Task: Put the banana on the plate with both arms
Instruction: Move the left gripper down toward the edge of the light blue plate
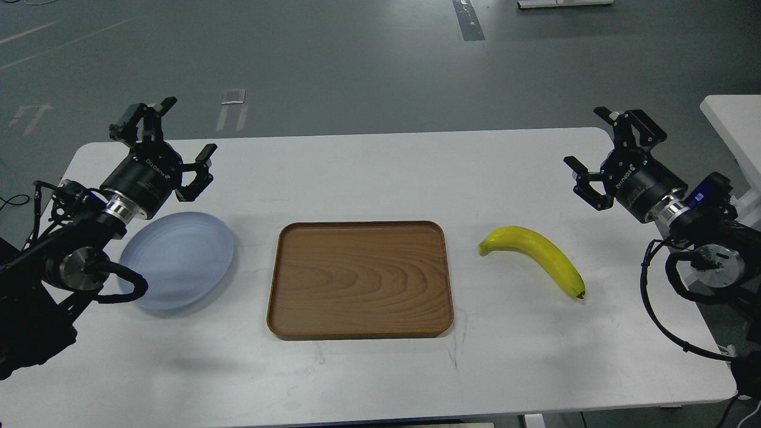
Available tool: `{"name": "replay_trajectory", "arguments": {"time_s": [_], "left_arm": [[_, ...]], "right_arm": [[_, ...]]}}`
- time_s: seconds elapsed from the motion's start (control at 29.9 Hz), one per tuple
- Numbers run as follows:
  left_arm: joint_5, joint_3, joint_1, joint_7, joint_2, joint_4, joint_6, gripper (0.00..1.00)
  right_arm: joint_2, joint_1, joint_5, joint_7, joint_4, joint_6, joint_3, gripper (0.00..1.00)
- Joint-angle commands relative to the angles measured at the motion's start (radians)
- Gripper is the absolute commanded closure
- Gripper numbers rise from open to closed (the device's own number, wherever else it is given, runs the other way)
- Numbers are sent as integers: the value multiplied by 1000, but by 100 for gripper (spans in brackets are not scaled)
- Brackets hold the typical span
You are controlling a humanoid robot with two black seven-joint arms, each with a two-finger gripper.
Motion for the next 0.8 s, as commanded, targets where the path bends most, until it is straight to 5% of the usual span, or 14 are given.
{"name": "replay_trajectory", "arguments": {"time_s": [0.0,0.54,0.77], "left_arm": [[0,0,-1,1,-8,0,0,0],[15,15,-5,7,-8,110,0,0],[21,15,-36,-33,-5,97,0,0]], "right_arm": [[-3,-7,-1,0,-6,1,-1,0],[-3,-7,-3,0,-8,1,-1,0],[2,-6,-3,0,-8,1,-1,0]]}}
